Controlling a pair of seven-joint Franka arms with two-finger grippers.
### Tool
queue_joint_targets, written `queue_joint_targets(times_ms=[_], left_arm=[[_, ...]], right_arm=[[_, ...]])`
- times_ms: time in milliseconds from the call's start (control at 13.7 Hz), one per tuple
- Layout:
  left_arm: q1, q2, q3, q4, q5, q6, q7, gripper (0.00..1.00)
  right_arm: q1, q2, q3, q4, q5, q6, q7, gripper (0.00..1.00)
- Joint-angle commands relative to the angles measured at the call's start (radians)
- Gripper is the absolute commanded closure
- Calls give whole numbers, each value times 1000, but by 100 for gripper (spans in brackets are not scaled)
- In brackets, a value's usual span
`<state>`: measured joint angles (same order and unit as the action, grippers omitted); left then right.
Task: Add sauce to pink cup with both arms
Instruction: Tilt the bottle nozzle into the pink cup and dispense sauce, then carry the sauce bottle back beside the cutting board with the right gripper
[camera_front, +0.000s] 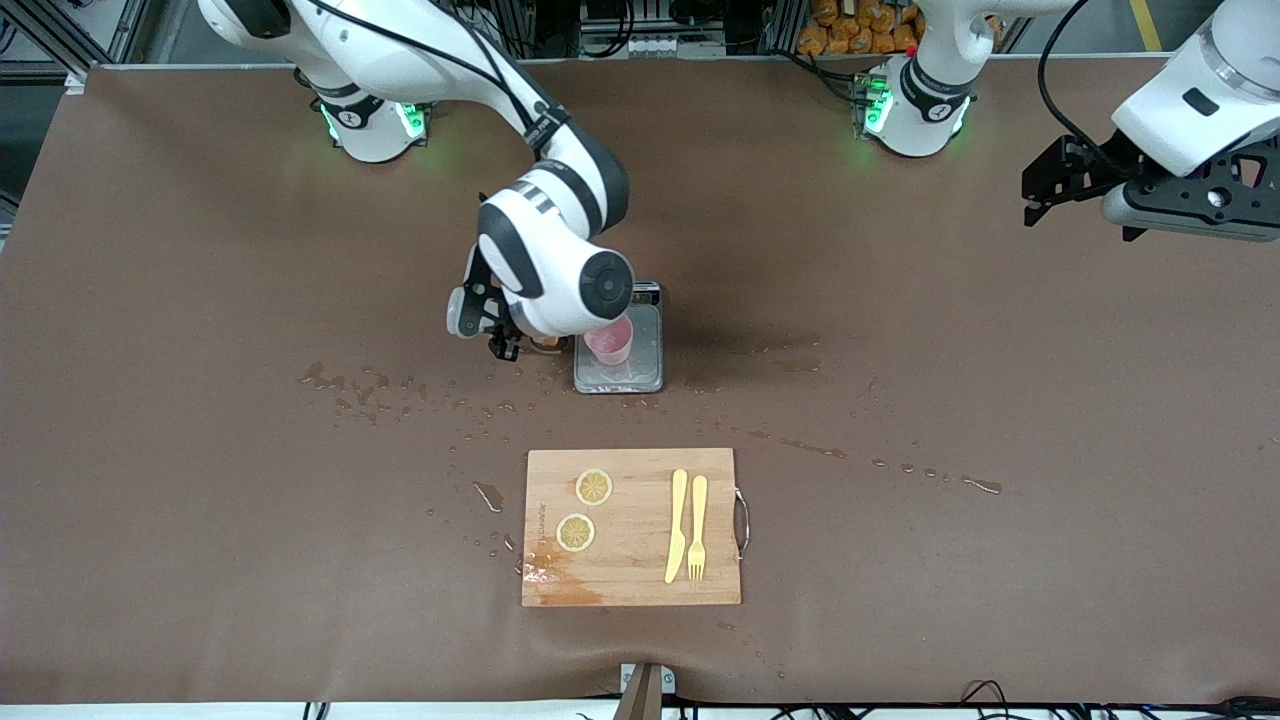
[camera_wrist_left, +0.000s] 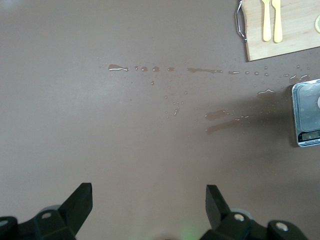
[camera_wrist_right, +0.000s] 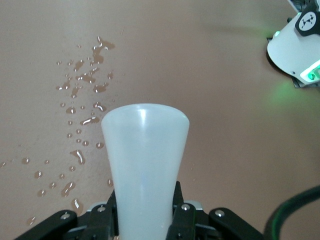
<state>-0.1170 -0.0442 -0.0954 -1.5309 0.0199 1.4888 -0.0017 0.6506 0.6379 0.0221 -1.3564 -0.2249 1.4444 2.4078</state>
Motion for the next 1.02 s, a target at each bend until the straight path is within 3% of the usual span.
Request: queue_joint_targets(times_ms=[0,364,656,947], left_arm=[[-4,0,-4,11,5,-13,-15,0],[4,10,-4,11,6,-10,-27,0],[5,9,-4,12,6,-10,-27,0],[5,10,-4,12,14,-10,-23,0]], right_arm=[[-74,-78,9,-29,71,14,-59,77],[-176,-308,9,-306,180,246,-205,77],[-316,-401,9,-394,349,294,-375,77],[-501,-432,7,-409,517,234,-629,77]])
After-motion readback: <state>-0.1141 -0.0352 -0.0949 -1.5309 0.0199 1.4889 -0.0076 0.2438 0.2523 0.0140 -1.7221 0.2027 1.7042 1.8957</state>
